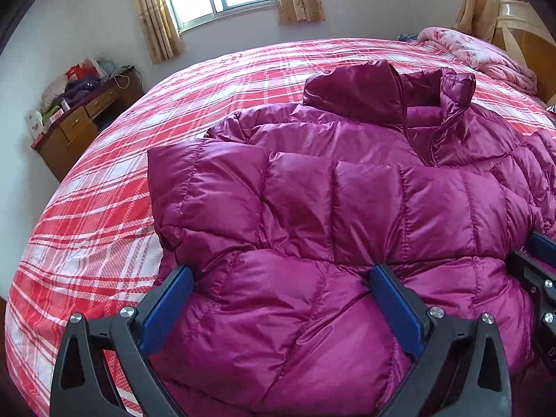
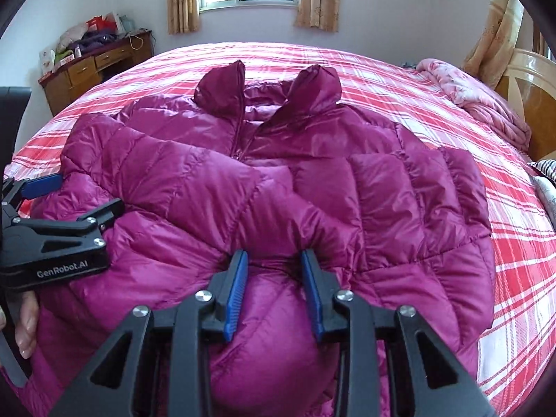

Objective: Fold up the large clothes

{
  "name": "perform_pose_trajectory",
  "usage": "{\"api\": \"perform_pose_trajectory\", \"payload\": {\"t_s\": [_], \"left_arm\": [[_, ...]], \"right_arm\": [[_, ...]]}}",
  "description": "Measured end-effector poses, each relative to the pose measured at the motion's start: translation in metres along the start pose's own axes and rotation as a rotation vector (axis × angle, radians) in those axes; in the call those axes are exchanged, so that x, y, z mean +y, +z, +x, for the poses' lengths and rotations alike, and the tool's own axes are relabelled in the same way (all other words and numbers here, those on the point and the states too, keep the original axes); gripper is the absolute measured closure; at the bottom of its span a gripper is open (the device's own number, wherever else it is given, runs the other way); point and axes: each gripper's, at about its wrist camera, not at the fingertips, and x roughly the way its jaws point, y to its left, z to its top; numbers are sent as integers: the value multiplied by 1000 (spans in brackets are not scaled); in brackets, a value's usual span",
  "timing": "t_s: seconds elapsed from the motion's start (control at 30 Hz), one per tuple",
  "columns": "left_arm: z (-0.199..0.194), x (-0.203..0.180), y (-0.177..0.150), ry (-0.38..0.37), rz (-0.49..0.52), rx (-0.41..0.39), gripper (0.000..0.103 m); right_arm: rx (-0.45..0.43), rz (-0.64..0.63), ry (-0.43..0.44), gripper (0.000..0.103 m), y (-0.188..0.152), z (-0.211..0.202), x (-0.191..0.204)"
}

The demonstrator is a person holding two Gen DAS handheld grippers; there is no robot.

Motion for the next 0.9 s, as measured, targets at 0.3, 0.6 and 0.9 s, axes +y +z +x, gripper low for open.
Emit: {"api": "perform_pose_trajectory", "payload": {"t_s": [0.3, 0.6, 0.9], "left_arm": [[-1, -2, -2, 2, 1, -6, 1], [-1, -1, -3, 0, 0, -7, 1], [-1, 0, -3, -10, -5, -3, 1]], "right_arm": [[0, -54, -69, 68, 0, 5, 11], [0, -65, -81, 68, 0, 5, 12], [2, -83, -96, 68, 0, 5, 15]]}}
